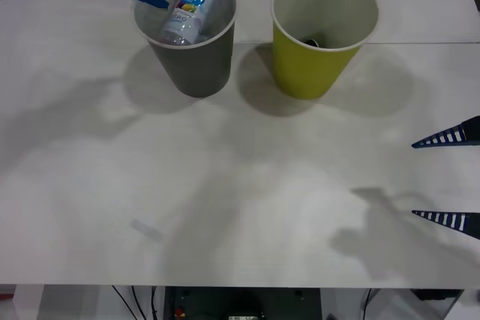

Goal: Put the can into the green bin and the plastic bottle into the gray bin

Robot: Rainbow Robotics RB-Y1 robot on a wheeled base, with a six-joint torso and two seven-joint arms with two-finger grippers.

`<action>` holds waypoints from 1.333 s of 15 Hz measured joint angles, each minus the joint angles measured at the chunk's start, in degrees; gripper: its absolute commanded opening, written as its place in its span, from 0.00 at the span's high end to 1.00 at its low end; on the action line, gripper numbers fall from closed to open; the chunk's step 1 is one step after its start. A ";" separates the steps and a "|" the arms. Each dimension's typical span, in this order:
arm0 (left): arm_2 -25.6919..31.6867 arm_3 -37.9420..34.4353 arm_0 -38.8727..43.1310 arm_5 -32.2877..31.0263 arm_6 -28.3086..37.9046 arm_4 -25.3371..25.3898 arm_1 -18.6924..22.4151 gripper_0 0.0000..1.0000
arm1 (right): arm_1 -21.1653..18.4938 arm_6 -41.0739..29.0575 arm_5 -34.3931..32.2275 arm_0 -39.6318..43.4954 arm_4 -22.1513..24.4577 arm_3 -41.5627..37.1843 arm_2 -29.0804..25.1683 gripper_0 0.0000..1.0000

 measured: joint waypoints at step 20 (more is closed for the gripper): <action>41.02 -23.13 57.02 -0.98 -47.25 7.60 3.81 0.00 | 0.00 0.00 0.00 0.00 0.00 0.00 0.00 0.00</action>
